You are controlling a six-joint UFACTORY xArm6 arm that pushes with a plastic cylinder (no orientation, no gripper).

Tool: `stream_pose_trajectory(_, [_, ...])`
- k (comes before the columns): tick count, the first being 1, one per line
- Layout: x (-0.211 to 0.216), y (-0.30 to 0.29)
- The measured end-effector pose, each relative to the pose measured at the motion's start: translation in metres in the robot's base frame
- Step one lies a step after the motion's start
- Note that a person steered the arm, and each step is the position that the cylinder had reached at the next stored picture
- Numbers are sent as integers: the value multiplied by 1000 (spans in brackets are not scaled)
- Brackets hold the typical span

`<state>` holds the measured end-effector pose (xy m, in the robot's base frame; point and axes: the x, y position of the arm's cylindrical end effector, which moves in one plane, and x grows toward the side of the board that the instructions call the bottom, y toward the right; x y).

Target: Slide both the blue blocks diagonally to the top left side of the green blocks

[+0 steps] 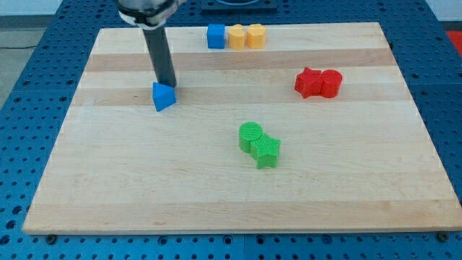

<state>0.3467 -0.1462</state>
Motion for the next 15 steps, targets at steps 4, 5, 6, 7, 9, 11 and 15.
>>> stream_pose_trajectory(4, [-154, 107])
stream_pose_trajectory(5, [-145, 125])
stream_pose_trajectory(6, [-126, 105])
stream_pose_trajectory(7, [-94, 70])
stream_pose_trajectory(9, [-19, 10])
stream_pose_trajectory(11, [-8, 6])
stream_pose_trajectory(15, [10, 15])
